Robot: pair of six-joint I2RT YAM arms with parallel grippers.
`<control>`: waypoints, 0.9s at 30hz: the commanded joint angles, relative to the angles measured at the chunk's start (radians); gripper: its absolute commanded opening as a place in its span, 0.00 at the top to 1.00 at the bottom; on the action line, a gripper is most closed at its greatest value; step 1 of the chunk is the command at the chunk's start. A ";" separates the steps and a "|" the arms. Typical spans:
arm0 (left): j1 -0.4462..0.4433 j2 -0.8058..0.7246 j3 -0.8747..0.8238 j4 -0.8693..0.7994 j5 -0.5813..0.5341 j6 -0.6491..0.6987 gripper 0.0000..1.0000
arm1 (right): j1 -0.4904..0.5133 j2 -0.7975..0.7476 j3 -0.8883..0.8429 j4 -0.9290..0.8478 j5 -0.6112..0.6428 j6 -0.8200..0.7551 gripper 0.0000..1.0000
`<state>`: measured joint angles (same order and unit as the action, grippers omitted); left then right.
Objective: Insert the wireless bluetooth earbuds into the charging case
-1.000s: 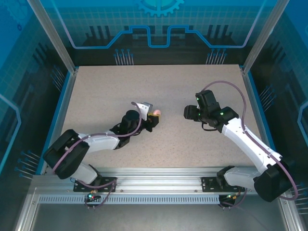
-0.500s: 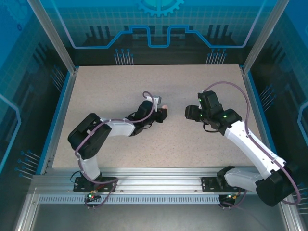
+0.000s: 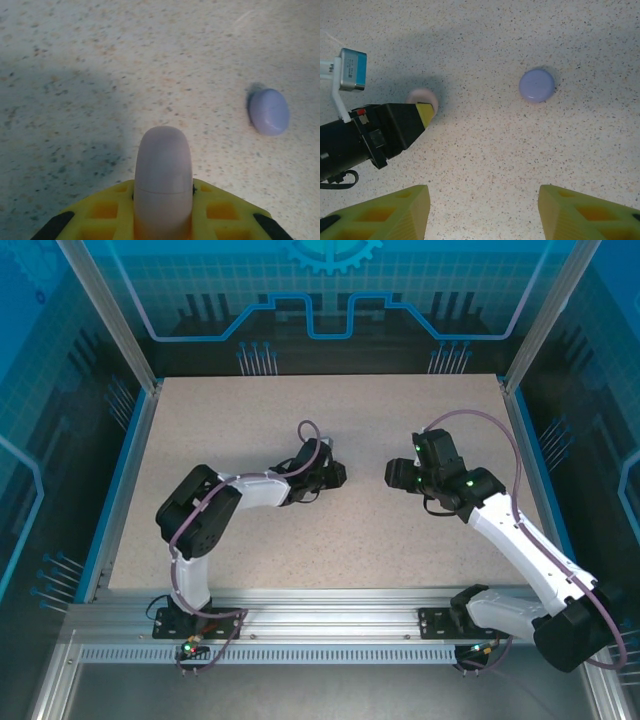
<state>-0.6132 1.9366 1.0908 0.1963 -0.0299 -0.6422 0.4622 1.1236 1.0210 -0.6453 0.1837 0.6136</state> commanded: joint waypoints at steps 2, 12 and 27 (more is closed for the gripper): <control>0.020 0.041 0.045 -0.093 0.035 -0.073 0.97 | 0.003 -0.017 0.019 -0.006 0.012 0.000 0.40; 0.038 0.082 0.087 -0.156 0.068 -0.103 0.88 | 0.003 -0.017 0.025 -0.008 0.015 0.000 0.40; 0.072 0.033 0.059 -0.213 0.030 -0.075 0.52 | 0.003 -0.024 0.037 -0.014 0.014 -0.005 0.40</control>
<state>-0.5701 1.9942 1.1675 0.0418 0.0208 -0.7319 0.4622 1.1210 1.0225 -0.6456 0.1837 0.6132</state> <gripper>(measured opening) 0.470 0.604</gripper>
